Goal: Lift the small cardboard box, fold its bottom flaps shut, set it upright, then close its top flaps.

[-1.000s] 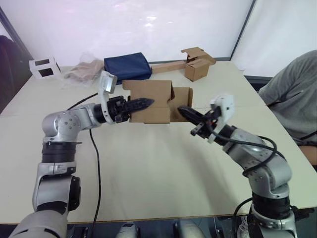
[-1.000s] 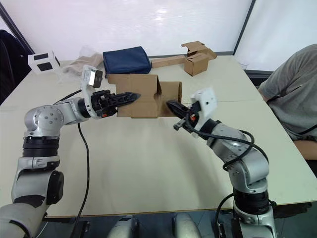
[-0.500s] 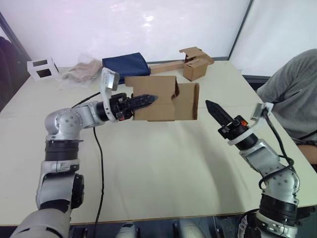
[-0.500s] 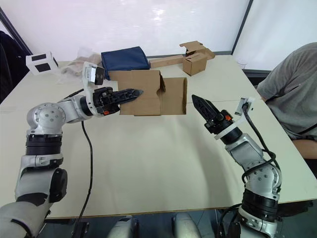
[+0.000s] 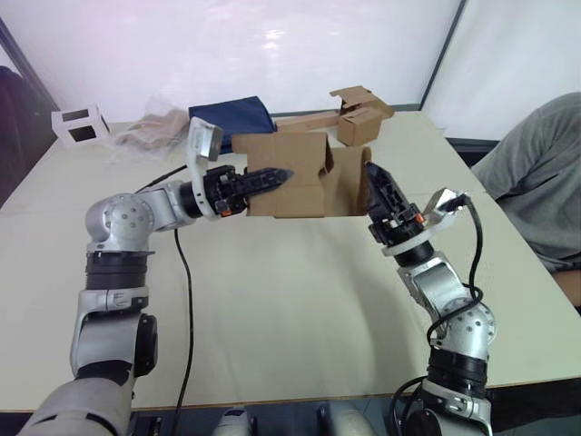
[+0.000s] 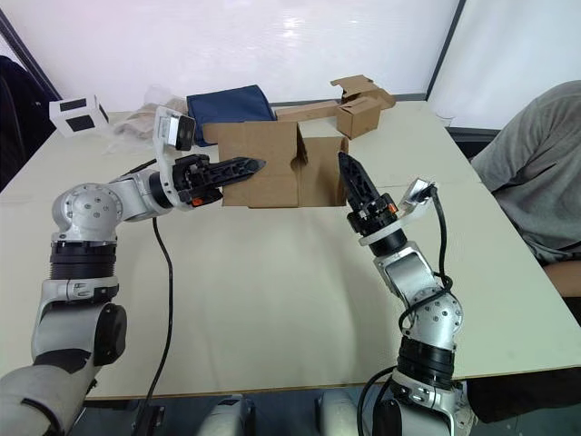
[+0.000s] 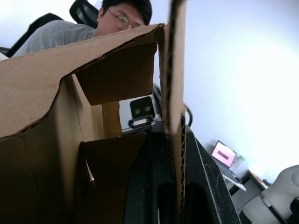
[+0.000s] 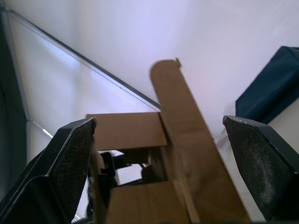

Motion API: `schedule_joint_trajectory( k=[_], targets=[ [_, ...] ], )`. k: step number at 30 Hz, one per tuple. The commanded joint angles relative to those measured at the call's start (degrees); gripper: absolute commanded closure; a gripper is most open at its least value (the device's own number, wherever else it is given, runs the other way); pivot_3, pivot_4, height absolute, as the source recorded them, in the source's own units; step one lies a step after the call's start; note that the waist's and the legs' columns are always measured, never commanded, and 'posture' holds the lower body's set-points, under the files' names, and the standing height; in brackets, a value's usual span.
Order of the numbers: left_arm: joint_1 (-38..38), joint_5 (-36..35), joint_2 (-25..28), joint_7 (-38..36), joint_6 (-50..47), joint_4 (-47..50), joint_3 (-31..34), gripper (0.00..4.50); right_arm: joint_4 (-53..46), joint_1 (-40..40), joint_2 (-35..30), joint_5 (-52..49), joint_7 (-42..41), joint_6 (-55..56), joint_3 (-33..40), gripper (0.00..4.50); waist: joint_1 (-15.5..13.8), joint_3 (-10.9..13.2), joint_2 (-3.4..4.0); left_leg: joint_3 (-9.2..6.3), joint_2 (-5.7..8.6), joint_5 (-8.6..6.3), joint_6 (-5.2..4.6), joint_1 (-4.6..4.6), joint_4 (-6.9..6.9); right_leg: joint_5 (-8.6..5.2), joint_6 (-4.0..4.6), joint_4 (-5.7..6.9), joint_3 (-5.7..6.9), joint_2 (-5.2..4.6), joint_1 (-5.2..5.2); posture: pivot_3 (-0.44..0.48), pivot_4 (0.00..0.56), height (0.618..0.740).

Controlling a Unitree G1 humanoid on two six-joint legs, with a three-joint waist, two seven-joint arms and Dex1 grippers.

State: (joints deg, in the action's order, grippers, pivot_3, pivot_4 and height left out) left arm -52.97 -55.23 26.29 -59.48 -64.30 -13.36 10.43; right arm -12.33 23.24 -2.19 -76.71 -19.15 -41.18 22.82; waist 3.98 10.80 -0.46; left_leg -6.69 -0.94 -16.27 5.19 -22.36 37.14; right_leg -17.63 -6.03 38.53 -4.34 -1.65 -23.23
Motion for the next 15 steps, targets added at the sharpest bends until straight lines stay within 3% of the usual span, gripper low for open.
schedule_joint_trajectory(
  k=[1, 10, 13, 15],
  targets=[
    [-0.8, -0.6, 0.2, 0.4, 0.8, 1.3, 1.3, 4.50, -6.3, -1.6, 0.3, -4.1, 1.9, 0.2, -2.0, 0.01, 0.0, 0.0, 0.00, 0.00, 0.00, -0.01, -0.02, 0.00, 0.00, 0.00, 0.00, 0.00, 0.00, 0.00, 0.00, 0.000, 0.150, 0.740],
    [0.0, -0.6, -0.3, 1.1, 1.4, 1.5, 1.3, 4.50, -11.3, -4.0, -0.8, -8.1, 6.0, 1.2, -6.2, 0.01, 0.0, 0.0, 0.00, 0.00, 0.00, -0.01, -0.03, 0.00, 0.00, 0.00, 0.00, 0.00, 0.00, 0.00, 0.00, 0.000, 0.150, 0.740],
    [0.0, -0.7, -0.4, 1.1, 1.5, 1.4, 1.4, 4.50, -12.1, -4.2, -1.4, -8.3, 6.9, 1.7, -7.2, 0.62, 0.0, 0.0, 0.00, 0.00, 0.00, -0.01, -0.02, 0.00, 0.00, 0.00, 0.00, 0.01, 0.00, 0.00, 0.00, 0.000, 0.150, 0.740],
    [-0.1, -0.8, -0.5, 1.2, 1.6, 1.4, 1.5, 4.50, -12.0, -4.1, -1.7, -8.0, 7.4, 2.2, -7.6, 1.31, 0.0, 0.0, 0.00, 0.00, 0.00, -0.01, -0.03, 0.00, 0.00, 0.00, 0.00, 0.00, 0.00, 0.00, 0.00, 0.000, 0.150, 0.740]
  ],
)
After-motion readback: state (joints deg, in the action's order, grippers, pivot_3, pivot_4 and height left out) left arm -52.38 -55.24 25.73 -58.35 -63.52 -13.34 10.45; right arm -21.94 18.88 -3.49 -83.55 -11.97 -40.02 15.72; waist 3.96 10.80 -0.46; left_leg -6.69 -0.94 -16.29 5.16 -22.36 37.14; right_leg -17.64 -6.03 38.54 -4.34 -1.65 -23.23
